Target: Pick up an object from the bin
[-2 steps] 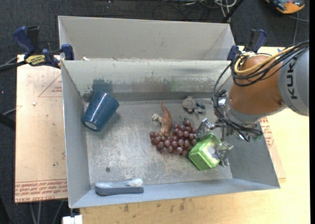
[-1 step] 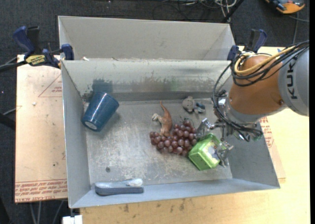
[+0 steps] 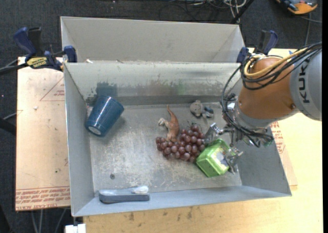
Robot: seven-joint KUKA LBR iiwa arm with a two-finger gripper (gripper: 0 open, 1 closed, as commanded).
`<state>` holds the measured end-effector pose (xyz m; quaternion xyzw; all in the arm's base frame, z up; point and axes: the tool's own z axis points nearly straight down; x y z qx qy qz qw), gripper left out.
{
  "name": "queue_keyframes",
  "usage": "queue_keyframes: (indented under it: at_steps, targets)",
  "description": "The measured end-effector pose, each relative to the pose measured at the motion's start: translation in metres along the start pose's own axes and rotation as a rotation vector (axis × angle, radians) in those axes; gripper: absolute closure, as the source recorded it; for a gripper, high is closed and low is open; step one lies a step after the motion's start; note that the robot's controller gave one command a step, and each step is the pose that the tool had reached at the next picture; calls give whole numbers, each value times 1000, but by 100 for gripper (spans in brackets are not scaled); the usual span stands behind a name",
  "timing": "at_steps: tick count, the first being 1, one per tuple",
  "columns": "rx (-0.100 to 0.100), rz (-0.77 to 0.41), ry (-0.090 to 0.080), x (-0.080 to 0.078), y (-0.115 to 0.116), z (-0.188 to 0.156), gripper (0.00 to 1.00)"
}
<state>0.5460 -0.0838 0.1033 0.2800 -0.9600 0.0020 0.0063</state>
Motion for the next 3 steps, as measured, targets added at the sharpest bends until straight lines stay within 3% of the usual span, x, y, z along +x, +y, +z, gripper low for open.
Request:
queue_keyframes:
  at_steps: [1,3]
  targets:
    - [2,-1,3,2,-1,3,0]
    - [3,2,6,6,-2,7,0]
